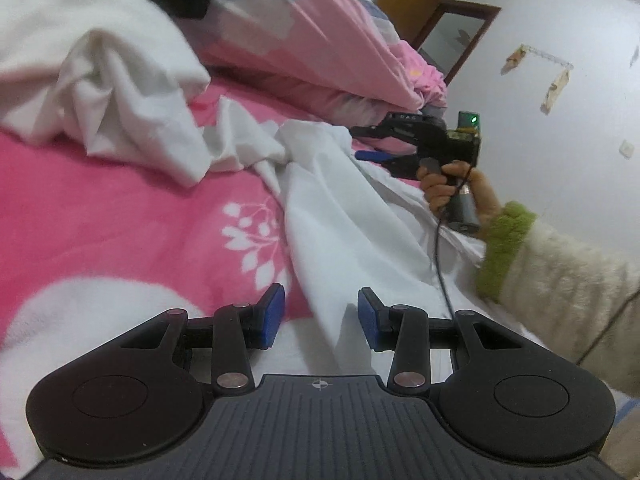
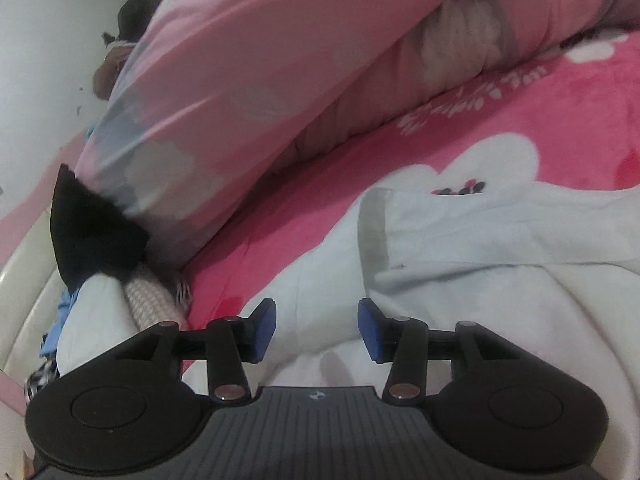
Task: Fold clothes
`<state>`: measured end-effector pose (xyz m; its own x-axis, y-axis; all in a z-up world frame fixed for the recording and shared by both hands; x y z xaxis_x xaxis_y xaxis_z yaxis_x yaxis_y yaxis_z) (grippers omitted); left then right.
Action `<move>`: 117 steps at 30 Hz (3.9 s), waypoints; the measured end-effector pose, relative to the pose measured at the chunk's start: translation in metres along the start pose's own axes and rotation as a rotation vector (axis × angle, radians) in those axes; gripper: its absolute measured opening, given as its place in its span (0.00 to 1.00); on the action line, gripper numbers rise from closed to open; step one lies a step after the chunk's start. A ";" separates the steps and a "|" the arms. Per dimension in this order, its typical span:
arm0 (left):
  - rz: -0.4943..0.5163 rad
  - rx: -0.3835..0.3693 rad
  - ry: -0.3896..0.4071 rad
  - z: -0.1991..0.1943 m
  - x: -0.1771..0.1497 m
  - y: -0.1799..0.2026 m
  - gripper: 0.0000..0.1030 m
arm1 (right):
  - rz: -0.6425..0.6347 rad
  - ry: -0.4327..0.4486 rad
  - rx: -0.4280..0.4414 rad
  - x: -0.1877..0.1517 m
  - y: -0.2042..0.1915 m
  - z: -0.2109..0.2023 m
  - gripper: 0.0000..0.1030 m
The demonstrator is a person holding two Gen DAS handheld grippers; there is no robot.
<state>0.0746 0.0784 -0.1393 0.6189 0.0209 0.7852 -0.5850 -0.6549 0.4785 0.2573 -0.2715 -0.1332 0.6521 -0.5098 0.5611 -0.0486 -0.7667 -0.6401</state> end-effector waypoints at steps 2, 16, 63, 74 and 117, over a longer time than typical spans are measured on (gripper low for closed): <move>0.008 -0.005 0.004 0.000 -0.001 0.000 0.39 | 0.016 -0.008 0.018 0.000 0.006 0.008 0.47; 0.054 0.007 0.012 0.008 0.001 0.001 0.39 | -0.208 0.096 0.070 0.026 -0.037 -0.032 0.00; 0.079 0.016 0.012 0.010 -0.001 0.003 0.39 | -0.675 -0.042 -0.432 0.108 -0.092 -0.011 0.01; 0.121 0.042 0.009 0.011 -0.004 0.008 0.39 | -0.526 0.098 -0.396 0.102 -0.077 0.024 0.25; -0.003 0.028 0.024 0.007 -0.002 0.000 0.39 | 0.595 -0.057 0.137 0.012 0.024 0.023 0.19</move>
<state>0.0773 0.0730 -0.1433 0.6078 0.0403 0.7931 -0.5678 -0.6761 0.4696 0.2811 -0.2869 -0.1535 0.5825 -0.8106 0.0606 -0.3212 -0.2980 -0.8989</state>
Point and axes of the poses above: each gripper's, at about its wrist camera, not at the fingertips, and z roughly the way its jaws point, y to its right, x to its top, the point moved 8 cm from there along z, roughly the way its jaws point, and after that the axes turned 5 degrees about z, right-handed, at the moved point
